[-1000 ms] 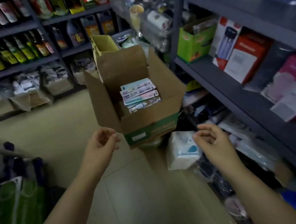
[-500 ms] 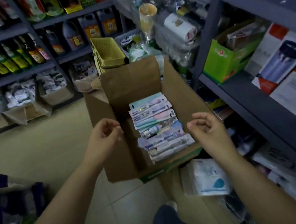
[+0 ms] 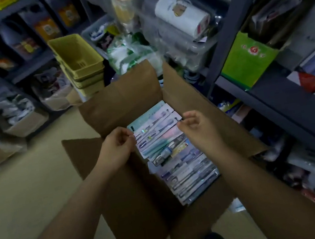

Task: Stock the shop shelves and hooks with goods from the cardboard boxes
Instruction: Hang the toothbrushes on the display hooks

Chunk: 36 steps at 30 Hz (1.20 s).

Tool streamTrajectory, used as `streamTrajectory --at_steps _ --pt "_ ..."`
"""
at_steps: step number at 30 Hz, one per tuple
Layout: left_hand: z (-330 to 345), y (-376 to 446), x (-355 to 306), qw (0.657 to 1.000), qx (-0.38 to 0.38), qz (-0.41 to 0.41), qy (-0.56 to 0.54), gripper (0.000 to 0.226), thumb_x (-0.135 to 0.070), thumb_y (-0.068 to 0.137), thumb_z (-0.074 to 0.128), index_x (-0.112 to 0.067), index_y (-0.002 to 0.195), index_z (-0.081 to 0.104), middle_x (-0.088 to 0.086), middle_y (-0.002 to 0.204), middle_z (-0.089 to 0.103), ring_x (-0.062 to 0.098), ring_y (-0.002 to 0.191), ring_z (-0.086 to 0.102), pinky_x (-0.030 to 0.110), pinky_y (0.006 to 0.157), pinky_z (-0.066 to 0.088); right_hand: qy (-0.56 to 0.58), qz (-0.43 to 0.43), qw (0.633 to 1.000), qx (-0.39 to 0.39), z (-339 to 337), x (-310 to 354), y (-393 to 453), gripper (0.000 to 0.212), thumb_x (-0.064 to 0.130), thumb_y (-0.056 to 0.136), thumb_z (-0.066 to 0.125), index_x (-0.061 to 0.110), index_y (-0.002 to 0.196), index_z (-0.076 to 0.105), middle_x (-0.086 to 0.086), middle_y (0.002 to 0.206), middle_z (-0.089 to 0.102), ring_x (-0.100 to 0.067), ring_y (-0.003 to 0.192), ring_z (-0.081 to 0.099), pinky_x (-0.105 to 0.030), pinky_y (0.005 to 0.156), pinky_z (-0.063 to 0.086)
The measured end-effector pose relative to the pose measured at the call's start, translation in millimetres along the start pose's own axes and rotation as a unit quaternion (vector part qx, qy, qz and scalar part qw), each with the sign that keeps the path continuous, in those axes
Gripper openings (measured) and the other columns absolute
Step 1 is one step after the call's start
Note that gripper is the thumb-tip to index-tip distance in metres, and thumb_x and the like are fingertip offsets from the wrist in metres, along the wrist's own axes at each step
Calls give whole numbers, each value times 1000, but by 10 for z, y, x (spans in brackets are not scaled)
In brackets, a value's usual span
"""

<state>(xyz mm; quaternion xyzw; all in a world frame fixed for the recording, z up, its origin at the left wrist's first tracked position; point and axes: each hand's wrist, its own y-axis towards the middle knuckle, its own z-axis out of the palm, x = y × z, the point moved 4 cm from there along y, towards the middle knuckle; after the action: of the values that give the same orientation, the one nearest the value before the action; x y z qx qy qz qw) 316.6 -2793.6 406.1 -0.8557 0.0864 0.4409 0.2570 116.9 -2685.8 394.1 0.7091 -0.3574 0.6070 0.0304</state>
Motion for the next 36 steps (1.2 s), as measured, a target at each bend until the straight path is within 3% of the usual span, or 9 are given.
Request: streamTrajectory --at_steps 6,9,12,14,18,22,25,28,36 --pt "281 979 566 988 129 -37 70 13 -11 87 57 -22 80 58 9 89 68 26 81 65 28 67 45 -90 143 985 -37 570 -720 298 24 27 97 54 15 118 54 0 92 46 -17 81 49 -33 88 42" --pt "414 1293 824 975 175 -14 135 6 -12 88 59 -18 90 58 3 92 62 22 87 60 25 70 41 -92 231 968 -40 850 -1180 271 23 31 98 51 19 116 57 0 111 54 -24 108 52 -37 103 37" --pt "521 1563 1027 958 207 11 200 28 -15 85 66 -10 111 55 2 105 53 18 93 56 26 77 41 -57 299 949 -80 1016 -1430 214 38 29 97 52 9 130 50 -8 127 53 -24 116 52 -26 83 37" --pt "614 1751 1153 945 217 46 240 47 -28 77 71 -5 115 55 7 110 54 23 99 57 29 81 45 -58 313 944 -82 1116 -1548 244 43 25 98 50 8 138 44 -9 141 46 -25 125 47 -26 87 38" --pt "887 2044 1388 920 220 81 314 74 -29 68 82 2 128 49 21 127 49 33 119 46 34 95 39 31 336 934 -121 1299 -1795 448 19 20 93 59 9 108 56 -12 95 61 -23 86 60 -35 78 46" --pt "1116 2225 1540 918 232 83 312 84 -40 67 82 4 129 45 23 126 49 36 120 44 41 99 39 115 342 925 -124 1499 -1907 830 54 27 92 62 9 137 37 -7 111 56 -19 101 56 -9 66 42" --pt "1195 2271 1645 915 229 66 325 105 -53 64 78 4 140 34 26 133 42 41 125 41 44 102 36 156 353 912 -138 1638 -1986 1113 60 32 90 65 6 137 38 -6 127 54 -22 111 57 -19 75 43" --pt "1236 2290 1687 909 189 86 360 122 -55 54 84 1 146 25 27 137 38 41 127 37 44 105 31 177 356 897 -194 1711 -2026 1286 50 30 87 69 4 124 50 -9 117 61 -24 102 62 -21 68 45" --pt "1253 2401 1758 935 265 2 235 89 -38 45 93 -7 118 52 13 121 54 26 105 57 35 87 52 192 343 889 -235 1751 -2067 1294 44 21 89 67 5 126 51 -8 116 62 -15 91 57 -18 67 46"
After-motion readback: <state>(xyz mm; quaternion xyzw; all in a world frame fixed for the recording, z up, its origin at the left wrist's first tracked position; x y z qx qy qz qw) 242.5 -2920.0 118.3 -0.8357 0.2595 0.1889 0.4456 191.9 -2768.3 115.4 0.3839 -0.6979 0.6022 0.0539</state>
